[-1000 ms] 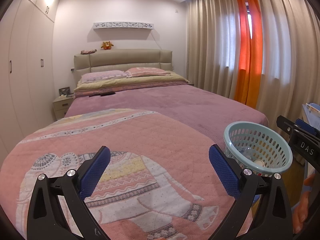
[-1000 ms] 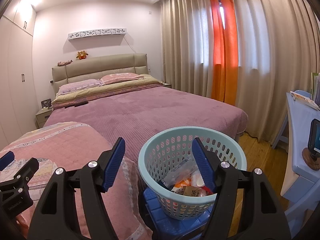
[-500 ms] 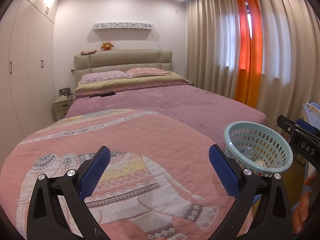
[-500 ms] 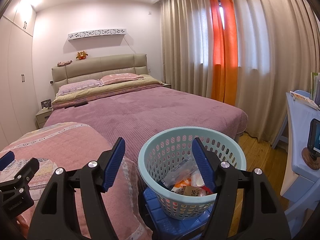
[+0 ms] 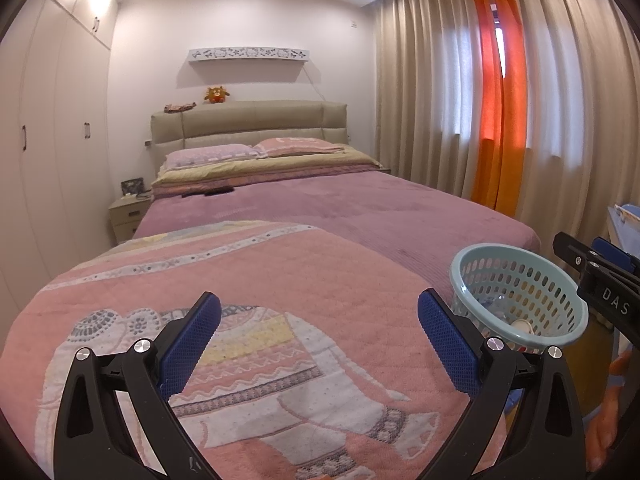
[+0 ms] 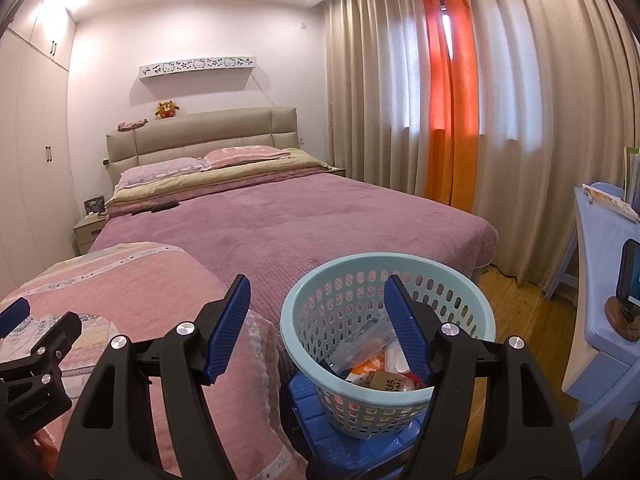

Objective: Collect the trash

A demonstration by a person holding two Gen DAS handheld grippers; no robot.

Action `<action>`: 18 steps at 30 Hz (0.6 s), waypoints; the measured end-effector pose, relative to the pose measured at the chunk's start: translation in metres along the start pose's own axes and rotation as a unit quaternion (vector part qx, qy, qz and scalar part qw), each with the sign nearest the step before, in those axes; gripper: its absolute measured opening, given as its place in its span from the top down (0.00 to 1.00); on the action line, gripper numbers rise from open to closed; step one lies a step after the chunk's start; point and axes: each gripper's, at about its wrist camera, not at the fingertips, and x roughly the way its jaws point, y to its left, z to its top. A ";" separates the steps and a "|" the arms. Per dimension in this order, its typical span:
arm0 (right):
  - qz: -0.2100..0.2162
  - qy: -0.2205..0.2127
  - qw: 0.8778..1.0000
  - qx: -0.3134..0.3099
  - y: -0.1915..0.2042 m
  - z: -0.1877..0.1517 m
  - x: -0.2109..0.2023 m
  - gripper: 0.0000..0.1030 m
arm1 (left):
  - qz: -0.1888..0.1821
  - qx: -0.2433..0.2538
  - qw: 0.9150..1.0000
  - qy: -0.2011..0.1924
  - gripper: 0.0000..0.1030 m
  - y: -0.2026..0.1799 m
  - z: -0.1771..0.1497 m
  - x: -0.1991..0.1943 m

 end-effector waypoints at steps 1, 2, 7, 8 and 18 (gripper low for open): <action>0.001 0.000 1.000 -0.001 0.000 0.000 0.000 0.36 | 0.001 0.000 1.000 0.001 0.07 0.000 0.000 0.000; 0.002 0.000 1.000 -0.001 0.000 -0.001 -0.001 0.36 | 0.000 -0.001 1.000 0.004 0.07 0.002 0.001 0.000; 0.002 -0.003 1.000 -0.002 -0.002 0.002 -0.003 0.36 | 0.002 0.011 1.000 -0.002 0.07 0.007 0.011 -0.014; 0.002 -0.003 1.000 -0.001 -0.002 0.003 -0.004 0.36 | 0.008 0.018 1.000 -0.006 0.07 0.005 0.012 -0.017; 0.009 -0.003 1.000 -0.005 0.008 0.003 -0.015 0.36 | 0.031 0.023 0.999 -0.012 0.07 0.023 0.019 -0.046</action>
